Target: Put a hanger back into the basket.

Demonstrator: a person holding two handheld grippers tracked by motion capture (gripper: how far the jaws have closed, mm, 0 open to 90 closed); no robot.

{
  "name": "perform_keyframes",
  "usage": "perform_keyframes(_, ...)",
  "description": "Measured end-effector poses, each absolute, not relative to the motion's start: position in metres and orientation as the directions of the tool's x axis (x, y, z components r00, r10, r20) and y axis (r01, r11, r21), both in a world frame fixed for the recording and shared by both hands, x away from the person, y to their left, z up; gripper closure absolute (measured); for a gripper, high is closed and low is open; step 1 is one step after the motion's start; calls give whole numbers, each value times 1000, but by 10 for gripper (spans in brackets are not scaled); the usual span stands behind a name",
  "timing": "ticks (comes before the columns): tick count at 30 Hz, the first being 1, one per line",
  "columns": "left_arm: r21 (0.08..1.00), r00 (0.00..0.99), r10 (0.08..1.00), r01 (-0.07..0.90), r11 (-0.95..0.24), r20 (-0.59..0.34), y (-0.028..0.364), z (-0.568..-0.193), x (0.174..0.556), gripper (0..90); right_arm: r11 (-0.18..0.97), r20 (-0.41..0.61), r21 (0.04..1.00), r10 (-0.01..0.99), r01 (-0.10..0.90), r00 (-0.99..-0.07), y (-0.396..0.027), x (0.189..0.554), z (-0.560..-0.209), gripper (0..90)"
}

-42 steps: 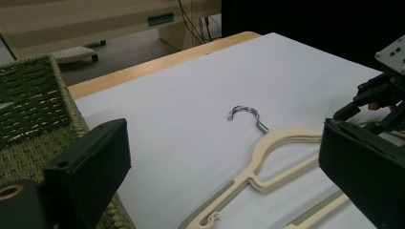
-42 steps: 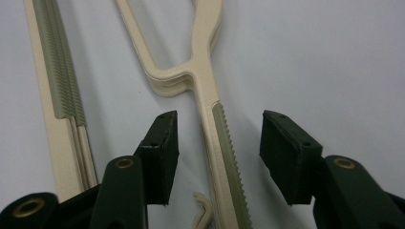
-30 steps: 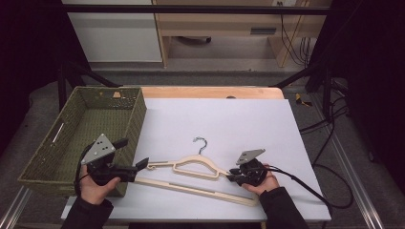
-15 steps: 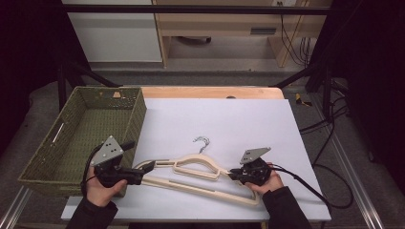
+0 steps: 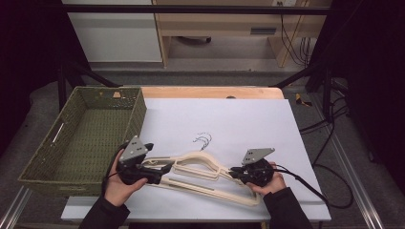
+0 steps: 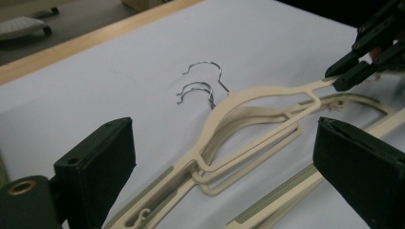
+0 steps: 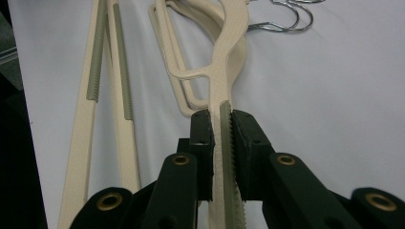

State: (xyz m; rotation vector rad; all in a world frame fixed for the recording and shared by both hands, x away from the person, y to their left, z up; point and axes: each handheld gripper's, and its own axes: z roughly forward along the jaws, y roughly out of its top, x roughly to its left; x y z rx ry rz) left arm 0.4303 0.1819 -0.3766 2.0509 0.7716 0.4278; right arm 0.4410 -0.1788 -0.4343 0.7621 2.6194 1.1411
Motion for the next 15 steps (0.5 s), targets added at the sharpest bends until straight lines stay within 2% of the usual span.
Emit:
perform_keyframes(2,800,764,645,375,-468,19,168,-384,442,86,577,23,726,523,374,-852,-178,439,-432,796)
perform_keyframes(6,780,772,635,397,-485,2,157,-393,454,125,582,14,727,517,364,-856,-178,438,-429,796)
perform_keyframes(7,771,775,632,397,-497,7,153,-396,459,158,578,16,729,519,365,-855,-178,438,-429,797)
perform_keyframes(11,715,786,618,424,-557,16,138,-410,477,168,582,9,730,516,358,-857,-178,437,-428,797)
perform_keyframes(15,670,793,609,448,-592,7,128,-425,492,264,588,7,726,511,356,-859,-178,437,-427,797)
